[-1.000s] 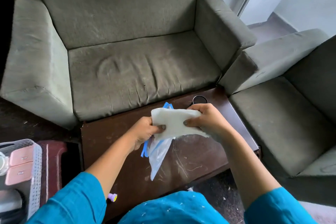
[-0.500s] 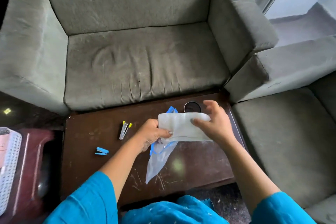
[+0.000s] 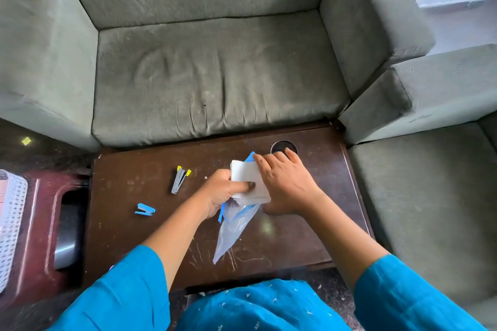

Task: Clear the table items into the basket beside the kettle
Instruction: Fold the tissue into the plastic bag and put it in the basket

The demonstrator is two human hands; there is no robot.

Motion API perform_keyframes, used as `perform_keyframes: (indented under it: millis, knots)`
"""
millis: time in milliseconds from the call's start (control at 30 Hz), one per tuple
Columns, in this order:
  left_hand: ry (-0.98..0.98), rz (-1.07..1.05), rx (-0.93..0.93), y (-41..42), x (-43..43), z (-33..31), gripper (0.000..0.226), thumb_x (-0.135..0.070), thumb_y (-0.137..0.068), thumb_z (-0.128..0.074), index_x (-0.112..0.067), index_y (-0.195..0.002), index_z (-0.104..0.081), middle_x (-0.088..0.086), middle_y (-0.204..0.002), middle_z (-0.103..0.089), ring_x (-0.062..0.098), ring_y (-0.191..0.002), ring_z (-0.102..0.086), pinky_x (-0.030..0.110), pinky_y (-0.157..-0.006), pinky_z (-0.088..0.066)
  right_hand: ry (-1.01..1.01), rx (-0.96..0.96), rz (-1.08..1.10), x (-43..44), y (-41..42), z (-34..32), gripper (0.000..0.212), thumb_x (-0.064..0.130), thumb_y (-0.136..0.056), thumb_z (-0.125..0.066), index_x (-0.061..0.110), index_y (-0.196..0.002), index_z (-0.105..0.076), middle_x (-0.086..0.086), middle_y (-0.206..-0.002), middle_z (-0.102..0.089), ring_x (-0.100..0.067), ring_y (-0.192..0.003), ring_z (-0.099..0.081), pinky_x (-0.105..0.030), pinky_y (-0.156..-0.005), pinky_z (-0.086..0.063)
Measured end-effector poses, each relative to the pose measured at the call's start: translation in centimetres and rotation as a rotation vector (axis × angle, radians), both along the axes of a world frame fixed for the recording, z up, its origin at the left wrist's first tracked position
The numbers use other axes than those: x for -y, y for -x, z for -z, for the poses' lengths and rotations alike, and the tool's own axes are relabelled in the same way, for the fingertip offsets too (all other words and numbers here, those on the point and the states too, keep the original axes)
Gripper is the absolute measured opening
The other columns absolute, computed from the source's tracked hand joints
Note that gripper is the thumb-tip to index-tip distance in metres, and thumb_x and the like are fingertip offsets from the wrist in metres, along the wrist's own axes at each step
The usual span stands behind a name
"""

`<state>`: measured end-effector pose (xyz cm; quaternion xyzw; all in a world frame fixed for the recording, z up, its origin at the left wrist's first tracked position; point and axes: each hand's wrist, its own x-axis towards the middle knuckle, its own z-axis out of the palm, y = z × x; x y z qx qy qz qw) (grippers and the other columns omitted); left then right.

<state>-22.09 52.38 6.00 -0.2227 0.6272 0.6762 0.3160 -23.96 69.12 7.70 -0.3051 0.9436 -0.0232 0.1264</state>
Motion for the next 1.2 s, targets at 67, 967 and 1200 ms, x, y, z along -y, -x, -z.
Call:
perform_keyframes:
  millis: [67,967,1200]
  knots:
    - [0.002,-0.016,0.001,0.0,0.1,0.0,0.005,0.000,-0.077,-0.068,-0.005,-0.078,-0.066,0.004,-0.067,-0.070,0.016,-0.065,-0.064,0.026,-0.062,-0.052,0.025,0.001,0.025,0.1,0.1,0.0,0.106,0.053,-0.059,-0.067,0.010,-0.144,-0.020,-0.005,-0.127,-0.046,-0.026,-0.116,-0.042,-0.045,-0.109,-0.025]
    - [0.188,0.021,-0.089,0.1,1.9,1.9,0.022,-0.009,-0.085,-0.062,-0.006,-0.107,-0.063,0.010,-0.099,-0.068,0.023,-0.087,-0.064,0.034,-0.076,-0.053,1.434,1.469,1.036,-3.1,-1.6,6.3,0.030,0.008,-0.060,-0.076,0.010,-0.089,-0.072,-0.005,-0.079,-0.072,-0.019,-0.066,-0.067,-0.024,-0.050,-0.052]
    - [0.266,0.052,-0.106,0.5,1.7,2.3,0.026,-0.017,-0.084,-0.065,-0.005,-0.107,-0.065,0.012,-0.103,-0.068,0.027,-0.096,-0.063,0.044,-0.086,-0.049,1.236,1.109,0.984,-3.5,-0.3,6.2,0.024,-0.002,-0.077,-0.066,0.018,-0.089,-0.061,-0.001,-0.076,-0.064,-0.016,-0.062,-0.057,-0.024,-0.050,-0.041]
